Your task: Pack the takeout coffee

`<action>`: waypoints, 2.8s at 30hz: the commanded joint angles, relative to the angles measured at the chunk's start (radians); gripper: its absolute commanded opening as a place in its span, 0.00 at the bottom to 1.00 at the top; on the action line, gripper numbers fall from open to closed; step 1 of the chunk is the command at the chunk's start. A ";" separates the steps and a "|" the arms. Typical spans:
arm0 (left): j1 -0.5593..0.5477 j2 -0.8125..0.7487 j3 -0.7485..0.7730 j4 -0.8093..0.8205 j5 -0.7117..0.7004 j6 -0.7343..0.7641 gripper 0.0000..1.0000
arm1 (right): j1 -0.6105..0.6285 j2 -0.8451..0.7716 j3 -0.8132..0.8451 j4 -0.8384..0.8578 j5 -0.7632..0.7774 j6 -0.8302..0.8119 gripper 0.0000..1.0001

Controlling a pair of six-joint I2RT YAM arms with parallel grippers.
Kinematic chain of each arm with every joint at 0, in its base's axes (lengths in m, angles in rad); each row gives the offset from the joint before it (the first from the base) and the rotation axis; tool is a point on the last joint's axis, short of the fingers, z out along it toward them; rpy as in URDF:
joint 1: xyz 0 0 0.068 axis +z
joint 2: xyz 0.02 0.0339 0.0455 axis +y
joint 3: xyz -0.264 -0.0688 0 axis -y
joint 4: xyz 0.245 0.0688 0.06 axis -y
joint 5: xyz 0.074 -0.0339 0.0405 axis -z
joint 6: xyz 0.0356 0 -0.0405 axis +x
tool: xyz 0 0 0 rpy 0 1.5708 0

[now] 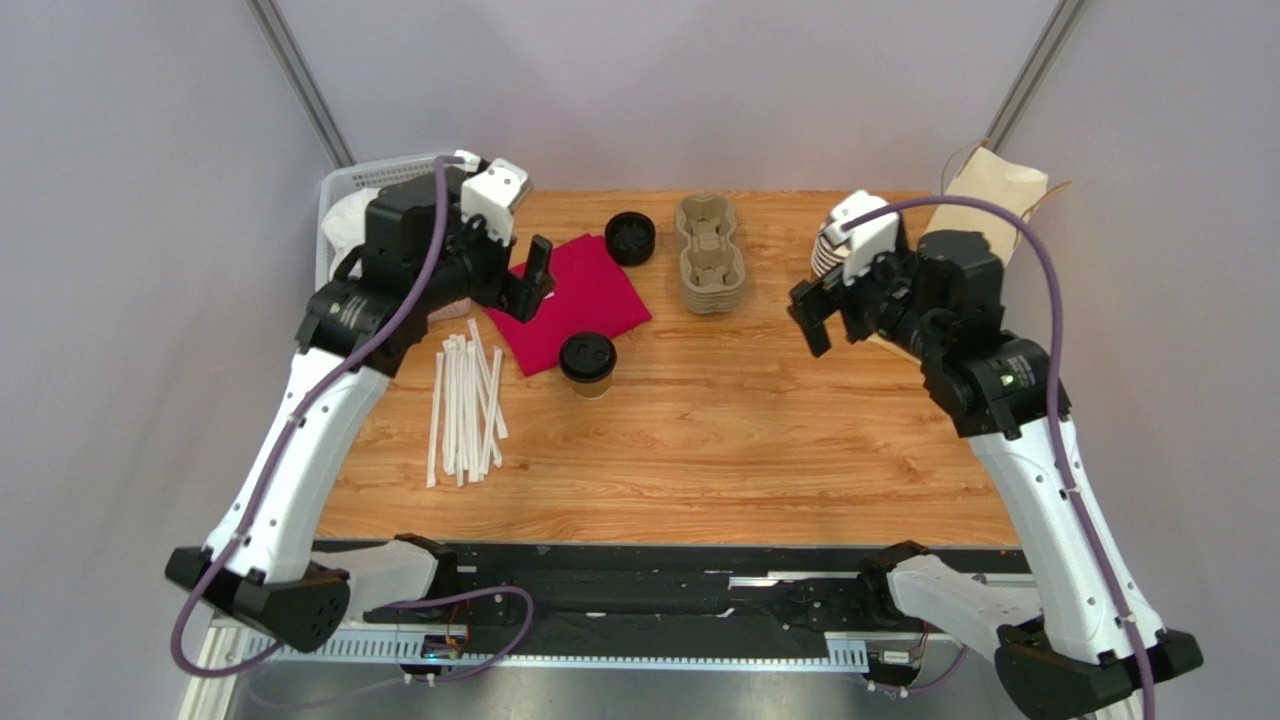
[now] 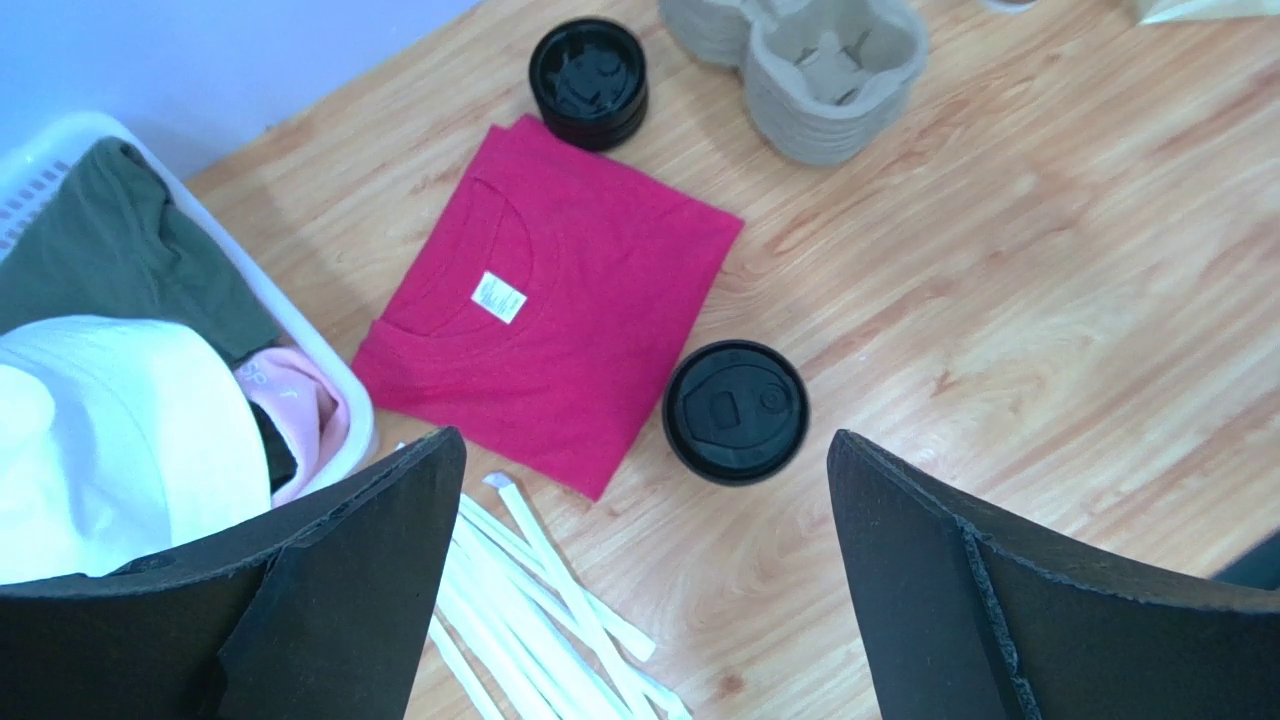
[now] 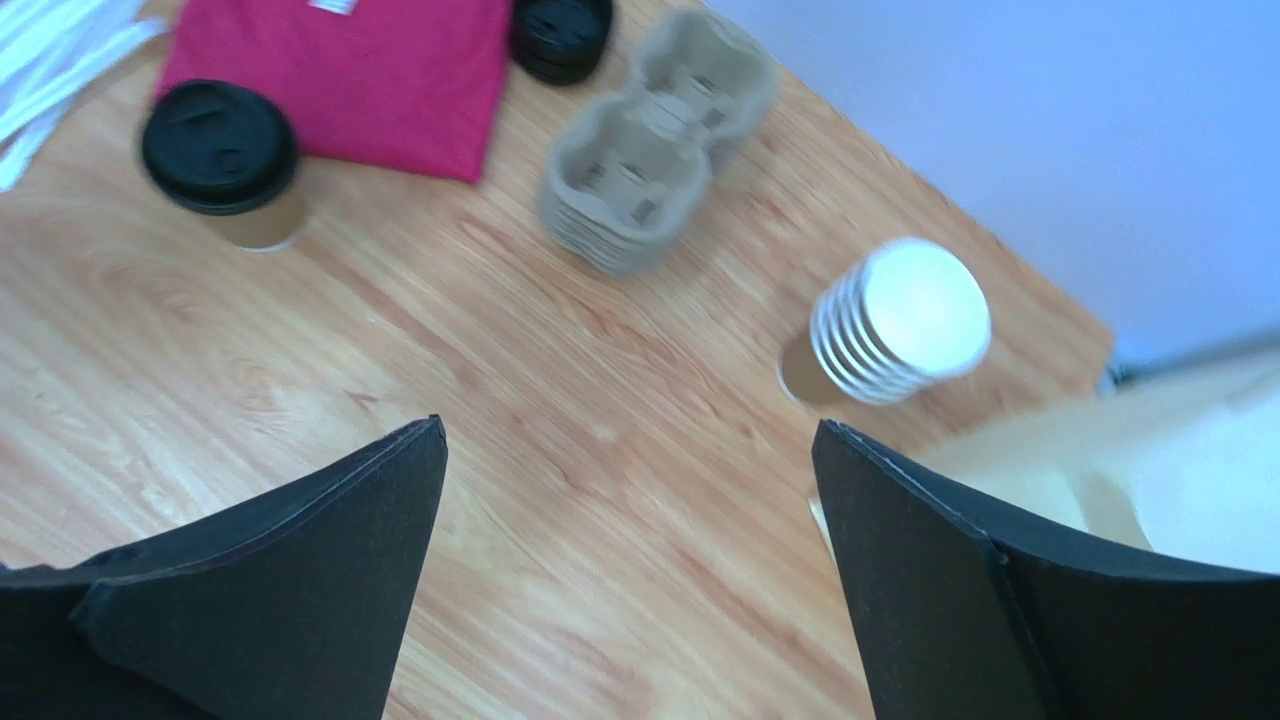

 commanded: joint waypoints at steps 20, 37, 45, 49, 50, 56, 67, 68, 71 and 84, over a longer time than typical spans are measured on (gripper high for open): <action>0.113 -0.133 -0.146 -0.003 0.257 -0.158 0.99 | -0.190 0.773 0.522 -0.016 0.030 0.327 0.55; 0.119 -0.011 -0.114 0.051 0.331 -0.221 0.99 | -0.121 1.242 0.864 0.061 0.075 0.235 0.49; 0.117 -0.017 -0.132 0.058 0.328 -0.220 0.99 | -0.118 1.298 0.884 0.093 0.058 0.238 0.43; 0.117 -0.016 -0.134 0.058 0.328 -0.220 0.99 | -0.116 1.321 0.902 0.094 0.059 0.238 0.39; 0.117 -0.014 -0.132 0.060 0.328 -0.220 0.99 | -0.116 1.325 0.903 0.096 0.059 0.237 0.38; 0.120 -0.007 -0.137 0.067 0.331 -0.224 0.99 | -0.118 1.342 0.910 0.097 0.050 0.238 0.32; 0.127 -0.001 -0.143 0.072 0.340 -0.234 0.99 | -0.118 1.325 0.912 0.094 0.042 0.235 0.00; 0.127 0.001 -0.141 0.074 0.340 -0.235 0.99 | -0.116 1.322 0.912 0.096 0.041 0.237 0.00; 0.130 0.001 -0.141 0.072 0.343 -0.237 0.99 | -0.121 1.293 0.913 0.100 0.021 0.252 0.00; 0.134 0.021 -0.138 0.071 0.355 -0.247 0.99 | -0.150 1.190 0.932 0.114 -0.096 0.327 0.00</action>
